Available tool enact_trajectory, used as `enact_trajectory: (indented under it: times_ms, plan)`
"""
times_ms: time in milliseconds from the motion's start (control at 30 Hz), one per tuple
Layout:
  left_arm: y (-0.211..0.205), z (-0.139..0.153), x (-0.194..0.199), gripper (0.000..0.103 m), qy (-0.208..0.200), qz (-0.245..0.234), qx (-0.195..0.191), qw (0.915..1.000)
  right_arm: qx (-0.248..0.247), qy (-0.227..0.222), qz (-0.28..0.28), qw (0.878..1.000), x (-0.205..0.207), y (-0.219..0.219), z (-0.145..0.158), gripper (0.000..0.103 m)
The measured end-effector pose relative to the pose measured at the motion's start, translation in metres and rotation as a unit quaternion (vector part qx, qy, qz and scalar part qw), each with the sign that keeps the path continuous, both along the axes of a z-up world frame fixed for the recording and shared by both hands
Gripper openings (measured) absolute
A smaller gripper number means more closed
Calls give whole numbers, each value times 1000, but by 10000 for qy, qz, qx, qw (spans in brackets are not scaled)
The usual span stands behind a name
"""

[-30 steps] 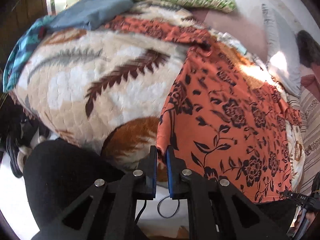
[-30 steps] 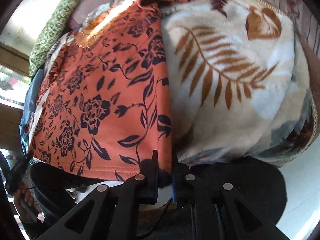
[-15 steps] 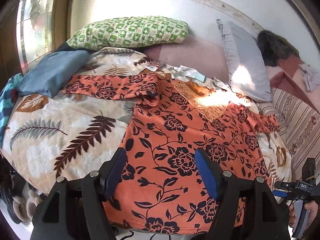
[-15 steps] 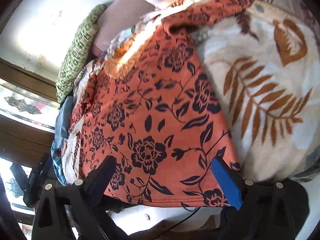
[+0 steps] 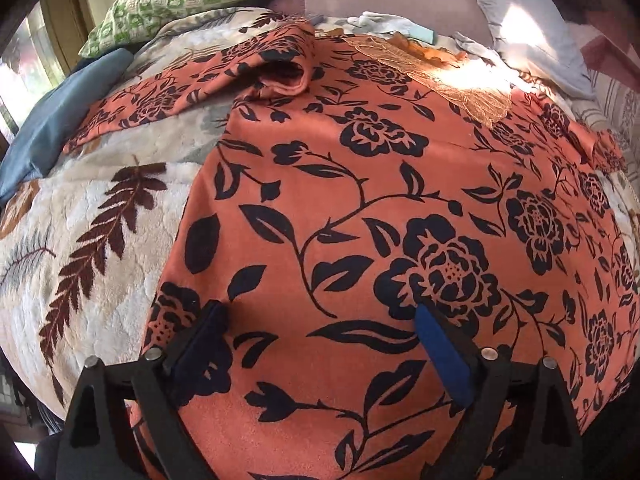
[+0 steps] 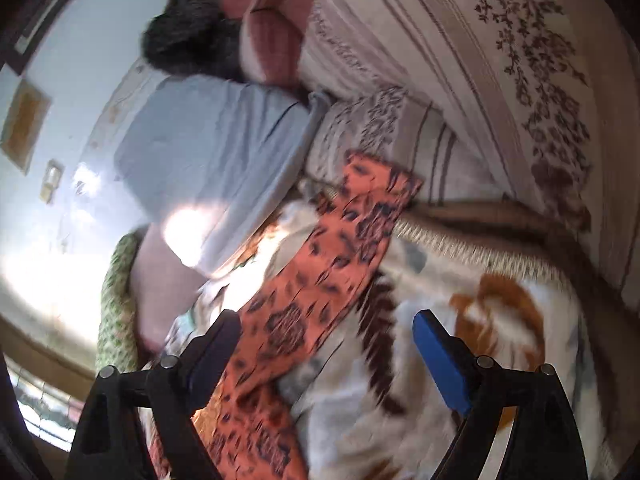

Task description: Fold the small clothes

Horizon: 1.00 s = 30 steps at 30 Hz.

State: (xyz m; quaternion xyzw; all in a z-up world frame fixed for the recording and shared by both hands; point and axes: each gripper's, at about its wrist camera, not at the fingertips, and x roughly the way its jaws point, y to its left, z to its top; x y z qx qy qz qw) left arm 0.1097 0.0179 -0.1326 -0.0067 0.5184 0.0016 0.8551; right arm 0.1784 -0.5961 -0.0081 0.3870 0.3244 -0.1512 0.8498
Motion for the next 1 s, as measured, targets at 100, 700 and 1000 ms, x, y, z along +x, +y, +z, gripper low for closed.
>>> enact_trajectory:
  times_ms: [100,700,1000]
  plan:
    - [5,-2,0,102,-88,-23,-111,9999,168,286,-304,9990,40,-58,-24,82]
    - [14,-2,0,103,-447,-59,-441,9980,-1710,240,496,9837,140,22,39,7]
    - [48,7,-3,103,-489,429,-1807,9814,-850,-1099,2723,9521,139,293,97,7]
